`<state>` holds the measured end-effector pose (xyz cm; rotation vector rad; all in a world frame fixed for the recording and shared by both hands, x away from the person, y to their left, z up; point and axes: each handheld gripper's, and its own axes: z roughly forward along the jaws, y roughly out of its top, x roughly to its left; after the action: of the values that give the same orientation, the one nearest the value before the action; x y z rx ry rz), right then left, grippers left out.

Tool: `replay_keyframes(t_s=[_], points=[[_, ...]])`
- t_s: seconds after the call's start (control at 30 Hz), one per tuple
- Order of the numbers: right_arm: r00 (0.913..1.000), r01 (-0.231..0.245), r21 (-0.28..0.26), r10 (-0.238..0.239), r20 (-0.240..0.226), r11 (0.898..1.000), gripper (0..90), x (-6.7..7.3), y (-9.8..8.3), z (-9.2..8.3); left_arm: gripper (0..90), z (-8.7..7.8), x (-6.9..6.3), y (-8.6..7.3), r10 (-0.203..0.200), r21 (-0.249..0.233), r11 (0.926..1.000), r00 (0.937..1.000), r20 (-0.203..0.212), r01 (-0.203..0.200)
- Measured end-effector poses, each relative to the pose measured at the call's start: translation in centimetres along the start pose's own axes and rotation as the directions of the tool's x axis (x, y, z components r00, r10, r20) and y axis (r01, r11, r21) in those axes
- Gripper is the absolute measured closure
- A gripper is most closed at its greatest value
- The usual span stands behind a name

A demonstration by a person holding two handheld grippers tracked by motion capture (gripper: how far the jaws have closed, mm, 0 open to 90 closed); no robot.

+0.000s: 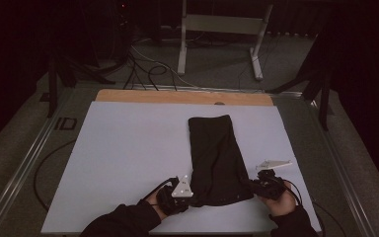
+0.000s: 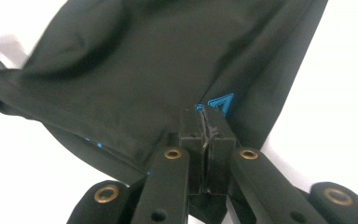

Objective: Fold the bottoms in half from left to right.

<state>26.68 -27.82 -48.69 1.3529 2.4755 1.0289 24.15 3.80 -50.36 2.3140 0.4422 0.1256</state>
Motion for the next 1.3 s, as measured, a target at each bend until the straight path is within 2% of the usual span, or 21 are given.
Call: replay_keyframes(t_s=[0.07, 0.23, 0.3, 0.4, 0.57, 0.7, 0.77, 0.83, 1.07, 1.3], points=[[1.0000, -0.003, 0.001, 0.003, 0.001, 1.000, 88.9, 0.1, 0.1, -0.3, 86.3, -0.1, 0.0, 0.0, 0.000, 0.000, 1.0000, 1.0000, 0.000, 0.000], [0.9994, -0.034, -0.061, 0.034, -0.002, 0.998, 89.3, 0.4, 0.3, -2.2, 87.7, -0.2, 0.1, 0.2, 0.001, 0.004, 1.0000, 1.0000, 0.000, -0.001], [0.9995, -0.028, -0.073, 0.029, 0.009, 0.997, 89.3, 0.7, 0.3, -2.6, 87.8, -0.2, 0.1, 0.2, -0.004, 0.004, 1.0000, 1.0000, -0.004, 0.004], [0.9989, -0.020, -0.083, 0.023, 0.040, 0.996, 89.3, 1.1, 0.0, -3.2, 87.8, -0.3, 0.2, 0.1, -0.004, 0.005, 1.0000, 1.0000, 0.005, 0.004], [0.9978, -0.048, -0.091, 0.052, 0.041, 0.995, 89.3, 0.8, -1.0, -3.9, 87.9, -0.3, -0.1, 0.3, 0.006, 0.008, 0.9999, 0.9999, 0.012, -0.006], [0.9962, -0.071, -0.072, 0.075, 0.044, 0.995, 89.3, 0.5, -1.9, -3.8, 87.9, -0.1, -0.2, 0.2, 0.014, 0.014, 0.9998, 0.9995, 0.028, -0.015], [0.9960, -0.070, -0.057, 0.073, 0.052, 0.996, 89.3, 0.4, -2.2, -3.5, 87.9, -0.1, -0.2, 0.2, 0.031, 0.028, 0.9991, 0.9990, 0.033, -0.032], [0.9954, -0.076, -0.039, 0.078, 0.055, 0.996, 89.2, 0.3, -2.4, -3.2, 87.9, -0.1, -0.3, 0.2, 0.030, 0.033, 0.9990, 0.9989, 0.035, -0.031], [0.9949, -0.077, 0.012, 0.076, 0.067, 0.997, 89.1, 0.4, -2.7, -2.3, 87.8, 0.0, -0.3, 0.1, 0.028, 0.050, 0.9983, 0.9982, 0.054, -0.030], [0.9933, -0.082, 0.053, 0.077, 0.087, 0.995, 88.6, 0.1, -2.9, -1.7, 87.6, 0.4, -0.4, -0.1, 0.048, 0.078, 0.9955, 0.9963, 0.072, -0.054]])
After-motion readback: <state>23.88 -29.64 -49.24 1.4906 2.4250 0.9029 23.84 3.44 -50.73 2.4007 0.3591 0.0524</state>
